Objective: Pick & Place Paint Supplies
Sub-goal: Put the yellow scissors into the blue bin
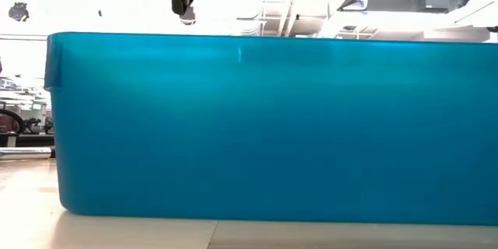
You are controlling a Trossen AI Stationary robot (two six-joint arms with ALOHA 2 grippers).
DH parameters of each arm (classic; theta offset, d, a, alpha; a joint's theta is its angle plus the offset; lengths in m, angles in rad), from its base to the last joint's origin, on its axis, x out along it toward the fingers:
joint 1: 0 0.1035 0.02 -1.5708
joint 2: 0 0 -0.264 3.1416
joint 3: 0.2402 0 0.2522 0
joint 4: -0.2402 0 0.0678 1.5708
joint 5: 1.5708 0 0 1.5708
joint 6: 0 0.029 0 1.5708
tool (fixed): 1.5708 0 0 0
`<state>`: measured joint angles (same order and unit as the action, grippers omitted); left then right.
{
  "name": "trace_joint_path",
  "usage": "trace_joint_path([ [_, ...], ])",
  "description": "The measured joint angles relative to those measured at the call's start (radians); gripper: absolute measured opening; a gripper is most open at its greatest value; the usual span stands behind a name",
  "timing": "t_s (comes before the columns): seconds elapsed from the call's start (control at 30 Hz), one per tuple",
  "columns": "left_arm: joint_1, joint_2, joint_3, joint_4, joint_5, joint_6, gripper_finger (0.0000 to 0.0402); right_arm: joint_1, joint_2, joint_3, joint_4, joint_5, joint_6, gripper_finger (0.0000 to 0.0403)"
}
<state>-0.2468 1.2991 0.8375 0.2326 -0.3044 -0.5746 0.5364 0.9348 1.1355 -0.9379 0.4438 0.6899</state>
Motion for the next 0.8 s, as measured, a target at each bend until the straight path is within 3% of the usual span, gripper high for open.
trace_joint_path([
  [0.23, -0.027, 0.010, 0.068, 0.033, 0.044, 0.059, 0.0000, 0.000, 0.000, 0.000, 0.001, 0.001, 0.000, 0.0043],
  [0.5, -0.050, 0.108, 0.259, 0.019, 0.182, 0.294, 0.0000, 0.000, 0.000, 0.000, 0.006, 0.003, 0.000, 0.0043],
  [0.8, -0.046, 0.294, 0.477, -0.271, 0.251, 0.365, 0.0000, 0.000, 0.000, 0.000, 0.007, 0.003, 0.003, 0.0043],
])
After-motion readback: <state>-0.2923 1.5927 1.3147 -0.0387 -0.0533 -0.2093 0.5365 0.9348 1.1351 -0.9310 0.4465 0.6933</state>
